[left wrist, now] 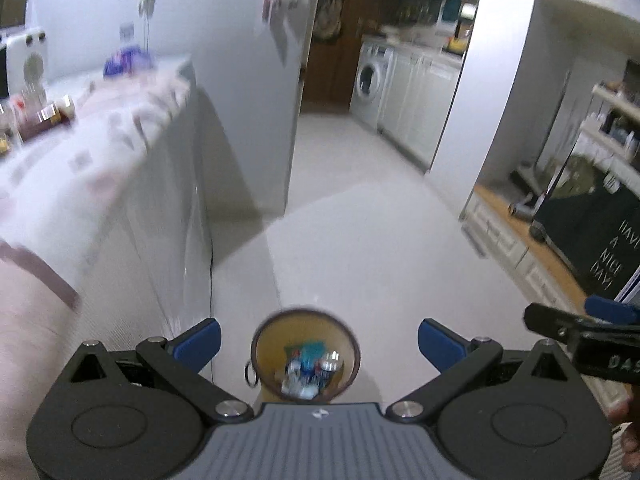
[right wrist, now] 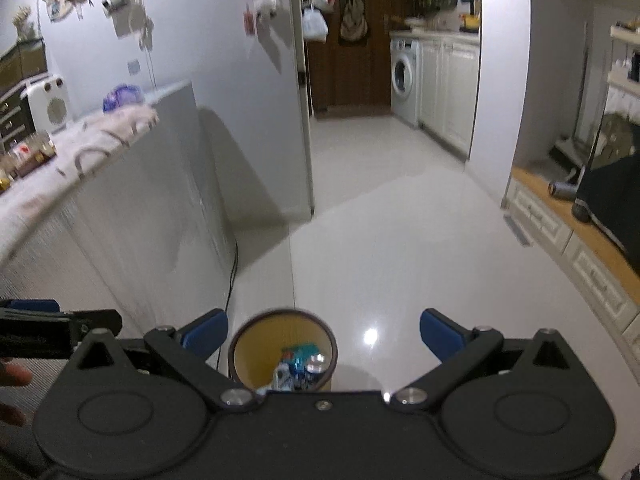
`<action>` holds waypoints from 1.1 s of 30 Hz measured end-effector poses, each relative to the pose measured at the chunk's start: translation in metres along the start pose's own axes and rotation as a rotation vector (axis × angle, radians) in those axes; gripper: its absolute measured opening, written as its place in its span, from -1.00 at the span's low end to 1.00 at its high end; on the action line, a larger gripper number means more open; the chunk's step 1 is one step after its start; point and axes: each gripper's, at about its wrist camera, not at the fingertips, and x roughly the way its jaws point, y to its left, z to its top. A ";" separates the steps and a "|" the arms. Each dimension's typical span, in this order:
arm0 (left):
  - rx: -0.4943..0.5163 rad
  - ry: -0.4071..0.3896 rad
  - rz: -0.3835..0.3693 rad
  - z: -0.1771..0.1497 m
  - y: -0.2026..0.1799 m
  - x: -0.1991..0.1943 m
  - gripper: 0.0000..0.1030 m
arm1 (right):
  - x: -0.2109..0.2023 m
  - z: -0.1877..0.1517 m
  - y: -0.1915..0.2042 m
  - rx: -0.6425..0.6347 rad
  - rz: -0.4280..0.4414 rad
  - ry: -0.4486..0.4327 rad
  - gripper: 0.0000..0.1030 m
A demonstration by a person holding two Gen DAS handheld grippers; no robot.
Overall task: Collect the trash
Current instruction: 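Raise both open tools and move them back toward the bed, then grasp the white plastic bag with the left tool while the right tool grasps the gold wrapper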
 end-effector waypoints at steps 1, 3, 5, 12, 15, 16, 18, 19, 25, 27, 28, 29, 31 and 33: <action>0.002 -0.023 0.000 0.004 -0.001 -0.010 1.00 | -0.008 0.004 0.002 -0.003 0.006 -0.021 1.00; 0.006 -0.071 0.002 0.012 -0.001 -0.031 1.00 | -0.023 0.010 0.006 -0.010 0.014 -0.058 1.00; 0.011 -0.117 0.009 0.019 0.001 -0.050 1.00 | -0.035 0.016 0.012 -0.016 0.026 -0.089 1.00; 0.026 -0.247 0.014 0.045 0.025 -0.109 1.00 | -0.063 0.040 0.040 -0.034 0.076 -0.188 1.00; 0.046 -0.291 0.044 0.058 0.045 -0.130 1.00 | -0.069 0.054 0.054 -0.028 0.103 -0.228 1.00; 0.050 -0.308 0.058 0.063 0.054 -0.137 1.00 | -0.071 0.057 0.060 -0.023 0.115 -0.238 1.00; 0.052 -0.333 0.081 0.073 0.071 -0.149 1.00 | -0.071 0.067 0.072 -0.015 0.145 -0.255 1.00; 0.054 -0.347 0.099 0.078 0.080 -0.155 1.00 | -0.070 0.072 0.078 -0.014 0.159 -0.264 1.00; 0.053 -0.389 0.224 0.105 0.142 -0.174 1.00 | -0.062 0.098 0.121 -0.016 0.228 -0.294 1.00; 0.029 -0.386 0.252 0.112 0.168 -0.177 1.00 | -0.056 0.108 0.138 -0.022 0.252 -0.289 1.00; 0.013 -0.385 0.262 0.115 0.181 -0.179 1.00 | -0.053 0.113 0.146 -0.026 0.263 -0.289 1.00; -0.007 -0.384 0.275 0.118 0.197 -0.180 1.00 | -0.052 0.116 0.154 -0.030 0.274 -0.292 1.00; -0.031 -0.376 0.299 0.121 0.222 -0.180 1.00 | -0.048 0.123 0.171 -0.041 0.295 -0.298 1.00; -0.040 -0.365 0.311 0.123 0.249 -0.176 1.00 | -0.044 0.129 0.185 -0.046 0.310 -0.296 1.00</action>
